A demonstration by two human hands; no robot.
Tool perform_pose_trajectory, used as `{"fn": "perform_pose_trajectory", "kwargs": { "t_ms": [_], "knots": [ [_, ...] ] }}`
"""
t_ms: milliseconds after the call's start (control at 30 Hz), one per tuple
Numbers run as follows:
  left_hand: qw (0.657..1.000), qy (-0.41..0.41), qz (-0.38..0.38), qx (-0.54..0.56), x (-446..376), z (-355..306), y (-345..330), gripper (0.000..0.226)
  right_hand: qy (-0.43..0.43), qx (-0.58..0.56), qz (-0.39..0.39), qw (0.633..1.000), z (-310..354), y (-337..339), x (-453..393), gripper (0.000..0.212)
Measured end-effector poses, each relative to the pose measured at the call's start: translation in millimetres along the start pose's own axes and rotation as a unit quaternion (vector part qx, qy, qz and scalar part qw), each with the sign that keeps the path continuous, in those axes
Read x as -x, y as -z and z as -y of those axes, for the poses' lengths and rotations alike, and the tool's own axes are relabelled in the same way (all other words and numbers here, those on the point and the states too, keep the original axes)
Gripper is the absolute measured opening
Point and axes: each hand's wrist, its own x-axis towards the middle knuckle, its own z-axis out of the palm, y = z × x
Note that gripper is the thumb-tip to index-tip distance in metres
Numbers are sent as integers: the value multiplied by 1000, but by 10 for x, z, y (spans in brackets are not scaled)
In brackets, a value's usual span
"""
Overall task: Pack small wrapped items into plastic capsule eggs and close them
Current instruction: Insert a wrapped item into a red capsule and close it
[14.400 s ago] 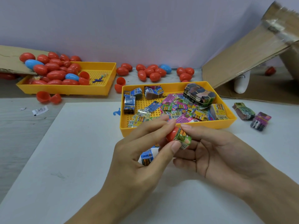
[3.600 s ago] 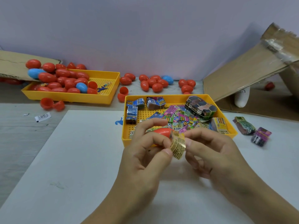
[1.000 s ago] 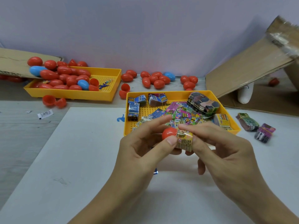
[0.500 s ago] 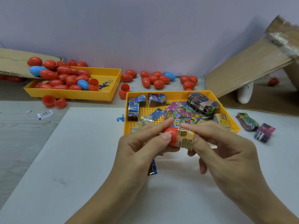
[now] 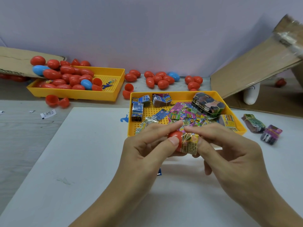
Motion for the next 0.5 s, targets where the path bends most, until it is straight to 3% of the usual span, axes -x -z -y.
{"fn": "perform_pose_trajectory", "kwargs": {
  "t_ms": [233,500],
  "knots": [
    [997,-24,-28,-73,13,-9,-21,33,-22,-9,29,999,27,23,-8,26],
    [983,-116,-57,-132,37,-20,-69,33,-235,-174,43,955,62,58,-97,34]
  ]
}}
